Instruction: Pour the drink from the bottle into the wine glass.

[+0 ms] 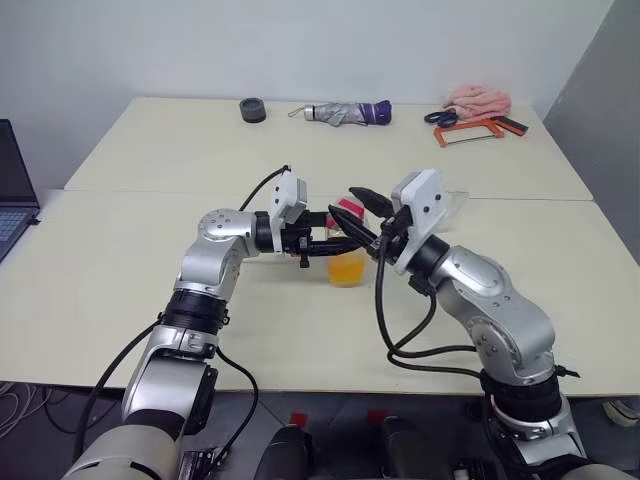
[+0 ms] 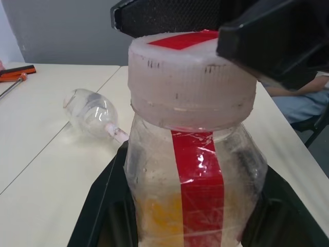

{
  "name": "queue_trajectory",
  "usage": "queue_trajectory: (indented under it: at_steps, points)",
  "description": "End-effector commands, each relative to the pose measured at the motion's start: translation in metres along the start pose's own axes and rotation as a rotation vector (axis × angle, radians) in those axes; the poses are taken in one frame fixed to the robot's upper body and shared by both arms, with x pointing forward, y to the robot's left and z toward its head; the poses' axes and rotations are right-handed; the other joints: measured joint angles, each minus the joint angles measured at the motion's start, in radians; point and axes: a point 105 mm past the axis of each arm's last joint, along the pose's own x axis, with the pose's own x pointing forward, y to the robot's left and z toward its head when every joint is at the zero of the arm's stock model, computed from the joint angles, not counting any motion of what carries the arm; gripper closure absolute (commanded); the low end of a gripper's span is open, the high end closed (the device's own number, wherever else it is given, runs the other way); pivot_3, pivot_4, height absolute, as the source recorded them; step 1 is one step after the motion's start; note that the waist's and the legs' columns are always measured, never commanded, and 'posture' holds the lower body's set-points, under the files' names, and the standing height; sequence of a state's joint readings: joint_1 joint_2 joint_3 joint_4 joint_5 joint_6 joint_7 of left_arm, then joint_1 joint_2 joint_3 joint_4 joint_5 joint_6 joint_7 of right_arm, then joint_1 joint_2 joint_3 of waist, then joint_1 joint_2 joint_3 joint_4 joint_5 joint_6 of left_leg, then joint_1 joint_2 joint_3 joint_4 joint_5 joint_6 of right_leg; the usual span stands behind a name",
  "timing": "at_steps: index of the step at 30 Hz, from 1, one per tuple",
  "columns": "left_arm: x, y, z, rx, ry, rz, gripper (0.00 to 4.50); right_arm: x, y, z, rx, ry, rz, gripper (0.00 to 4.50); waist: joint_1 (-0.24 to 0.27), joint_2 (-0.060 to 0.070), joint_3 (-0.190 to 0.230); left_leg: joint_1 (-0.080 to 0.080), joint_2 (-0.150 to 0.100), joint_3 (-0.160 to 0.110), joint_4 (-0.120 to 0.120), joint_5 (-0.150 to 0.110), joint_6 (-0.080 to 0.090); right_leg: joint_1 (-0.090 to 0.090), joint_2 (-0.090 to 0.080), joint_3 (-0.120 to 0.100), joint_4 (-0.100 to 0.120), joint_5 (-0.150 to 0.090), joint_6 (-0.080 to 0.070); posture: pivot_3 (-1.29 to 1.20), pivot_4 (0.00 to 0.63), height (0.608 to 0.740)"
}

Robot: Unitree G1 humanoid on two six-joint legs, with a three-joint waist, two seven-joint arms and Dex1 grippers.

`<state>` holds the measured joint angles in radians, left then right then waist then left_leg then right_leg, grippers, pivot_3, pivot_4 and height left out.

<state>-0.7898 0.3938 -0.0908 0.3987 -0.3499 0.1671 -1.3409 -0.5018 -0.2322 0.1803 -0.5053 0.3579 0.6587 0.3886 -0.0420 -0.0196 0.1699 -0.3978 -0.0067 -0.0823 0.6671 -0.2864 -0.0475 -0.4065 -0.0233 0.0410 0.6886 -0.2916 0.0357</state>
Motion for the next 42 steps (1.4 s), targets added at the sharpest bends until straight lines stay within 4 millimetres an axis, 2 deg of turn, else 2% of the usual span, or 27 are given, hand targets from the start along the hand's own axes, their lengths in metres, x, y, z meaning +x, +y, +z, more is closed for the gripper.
queue_trajectory:
  at_steps: [1, 4, 7, 9, 11, 13, 15, 17, 18, 20, 23, 26, 29, 33, 39, 42]
  points:
    - [0.001, 0.001, 0.016, 0.060, -0.026, -0.011, 2.63, 0.001, 0.020, 0.006, -0.003, -0.022, 0.222, 2.69, -0.001, 0.000, 0.000, 0.000, 0.000, 0.000, 0.000, -0.001, 0.002, 0.000, 0.000, 0.000, 0.000, 0.000, 0.000, 0.00, 0.150, 0.740]
    - [0.001, 0.000, 0.018, 0.062, -0.026, -0.023, 2.64, -0.004, 0.016, -0.003, -0.061, 0.049, 0.443, 2.69, -0.002, 0.000, 0.000, 0.000, -0.001, 0.000, 0.000, -0.001, 0.003, 0.000, 0.000, 0.000, 0.000, 0.000, 0.000, 0.00, 0.150, 0.740]
    - [0.001, 0.000, 0.020, 0.065, -0.025, -0.036, 2.65, -0.010, -0.005, -0.010, -0.096, 0.167, 0.617, 2.69, -0.004, 0.001, 0.001, 0.000, -0.002, 0.001, 0.001, -0.002, 0.003, 0.001, 0.000, 0.000, 0.000, 0.000, 0.000, 0.00, 0.150, 0.740]
    - [0.002, 0.000, 0.020, 0.066, -0.026, -0.037, 2.65, -0.011, -0.020, -0.010, -0.097, 0.192, 0.617, 2.69, -0.006, 0.001, 0.001, 0.001, -0.001, 0.001, 0.001, -0.002, 0.003, 0.001, 0.001, -0.001, 0.000, 0.000, 0.000, 0.00, 0.150, 0.740]
    - [0.003, 0.000, 0.021, 0.068, -0.032, -0.032, 2.65, -0.017, -0.026, -0.009, -0.094, 0.211, 0.627, 2.69, -0.007, 0.001, 0.001, 0.001, 0.000, 0.000, 0.001, -0.002, 0.003, 0.001, 0.001, -0.001, 0.000, 0.000, 0.000, 0.00, 0.150, 0.740]
    - [0.004, 0.000, 0.021, 0.067, -0.039, -0.025, 2.65, -0.020, -0.035, -0.004, -0.092, 0.186, 0.554, 2.69, -0.006, 0.001, 0.001, 0.000, 0.001, -0.001, 0.000, -0.001, 0.003, 0.000, 0.000, -0.001, 0.001, 0.000, 0.000, 0.00, 0.150, 0.740]
    - [0.004, 0.000, 0.021, 0.066, -0.042, -0.020, 2.65, -0.024, -0.043, 0.008, -0.074, 0.116, 0.456, 1.97, -0.006, 0.001, 0.001, -0.001, 0.001, -0.001, 0.001, -0.001, 0.003, 0.000, -0.001, -0.001, 0.000, 0.000, 0.000, 0.00, 0.150, 0.740]
    - [0.004, -0.001, 0.019, 0.063, -0.043, -0.014, 2.66, -0.031, -0.043, 0.019, -0.068, 0.063, 0.392, 1.38, -0.005, 0.001, 0.001, -0.001, 0.001, -0.001, 0.001, -0.001, 0.003, 0.000, -0.004, -0.001, 0.001, 0.000, 0.000, 0.00, 0.150, 0.740]
    - [0.003, -0.001, 0.019, 0.062, -0.042, -0.012, 2.66, -0.034, -0.040, 0.024, -0.071, 0.035, 0.357, 1.00, -0.004, 0.001, 0.001, -0.001, 0.001, -0.001, 0.001, -0.001, 0.003, 0.000, -0.005, -0.001, 0.001, 0.000, 0.000, 0.00, 0.150, 0.740]
    - [0.002, -0.001, 0.017, 0.059, -0.039, -0.005, 2.66, -0.041, -0.022, 0.033, -0.047, -0.015, 0.292, 0.33, -0.001, 0.001, 0.001, -0.002, 0.000, -0.001, 0.002, -0.001, 0.003, -0.001, -0.005, -0.001, 0.001, 0.000, 0.000, 0.00, 0.150, 0.740]
    - [0.002, 0.000, 0.016, 0.056, -0.034, -0.002, 2.66, -0.038, -0.005, 0.032, -0.003, -0.033, 0.161, 0.33, -0.003, 0.001, 0.001, -0.001, 0.001, -0.001, 0.001, -0.001, 0.002, -0.001, -0.004, -0.001, 0.002, 0.000, 0.000, 0.00, 0.150, 0.740]
    - [0.003, 0.000, 0.015, 0.056, -0.030, -0.009, 2.66, -0.024, -0.005, 0.021, -0.024, 0.006, 0.010, 0.33, -0.004, 0.001, 0.000, -0.001, 0.001, -0.001, 0.003, -0.001, 0.002, -0.001, -0.004, 0.000, 0.004, 0.000, 0.000, 0.00, 0.150, 0.740]
    - [0.005, 0.000, 0.014, 0.058, -0.025, -0.020, 2.66, -0.008, -0.005, 0.020, -0.026, -0.014, -0.087, 0.33, -0.004, 0.001, 0.000, -0.001, 0.000, -0.001, 0.007, -0.001, 0.003, 0.000, -0.003, 0.000, 0.007, 0.000, 0.000, 0.00, 0.150, 0.740]
    - [0.007, 0.000, 0.014, 0.058, -0.025, -0.024, 2.66, 0.000, -0.008, 0.015, -0.061, 0.000, -0.132, 0.33, -0.007, 0.001, 0.000, -0.001, 0.000, -0.001, 0.009, -0.001, 0.003, 0.000, -0.001, 0.000, 0.008, 0.000, 0.000, 0.00, 0.150, 0.740]
    - [0.009, 0.000, 0.013, 0.062, -0.025, -0.026, 2.66, 0.000, -0.010, 0.011, -0.027, 0.009, -0.156, 0.33, -0.008, 0.001, 0.000, -0.001, 0.000, -0.001, 0.009, -0.002, 0.003, 0.000, -0.001, 0.000, 0.008, 0.000, 0.000, 0.00, 0.150, 0.740]
    - [0.009, 0.001, 0.012, 0.064, -0.024, -0.021, 2.66, -0.001, -0.007, 0.006, 0.002, 0.027, -0.137, 0.94, -0.010, 0.001, 0.000, -0.001, 0.000, -0.001, 0.009, -0.002, 0.003, 0.000, -0.001, 0.000, 0.008, 0.000, 0.000, 0.00, 0.150, 0.740]
